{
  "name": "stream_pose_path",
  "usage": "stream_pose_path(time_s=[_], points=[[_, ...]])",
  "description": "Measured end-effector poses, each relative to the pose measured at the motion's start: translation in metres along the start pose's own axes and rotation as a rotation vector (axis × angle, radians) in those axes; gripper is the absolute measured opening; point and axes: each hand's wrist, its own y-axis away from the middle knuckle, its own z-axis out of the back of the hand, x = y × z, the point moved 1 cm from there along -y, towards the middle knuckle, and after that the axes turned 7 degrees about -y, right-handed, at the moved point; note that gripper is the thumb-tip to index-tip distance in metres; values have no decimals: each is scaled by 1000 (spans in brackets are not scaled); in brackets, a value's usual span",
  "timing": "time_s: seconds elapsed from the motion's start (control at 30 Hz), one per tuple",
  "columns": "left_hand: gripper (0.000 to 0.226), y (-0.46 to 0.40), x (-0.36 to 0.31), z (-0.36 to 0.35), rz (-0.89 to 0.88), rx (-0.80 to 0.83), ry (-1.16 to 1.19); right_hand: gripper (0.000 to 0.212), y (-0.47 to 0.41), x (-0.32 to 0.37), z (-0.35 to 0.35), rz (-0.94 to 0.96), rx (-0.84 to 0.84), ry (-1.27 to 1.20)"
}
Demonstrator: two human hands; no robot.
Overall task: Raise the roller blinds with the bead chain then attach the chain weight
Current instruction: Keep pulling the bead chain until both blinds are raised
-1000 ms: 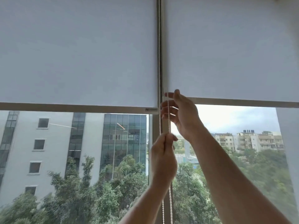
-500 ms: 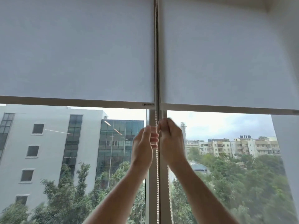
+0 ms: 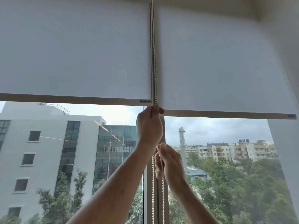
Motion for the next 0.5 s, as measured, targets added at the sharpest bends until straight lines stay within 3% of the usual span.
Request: stream_pose_path(time_s=[0.13,0.3,0.5], points=[[37,27,5,-1,-60,-32,-6,58,-33,30,13,-58,-91,-118],[37,68,31,-1,-91,-27,19,38,-72,82,6,-60,-50,-202],[37,88,54,-1,-69,30,49,35,-90,99,-24,-96,-55,-185]])
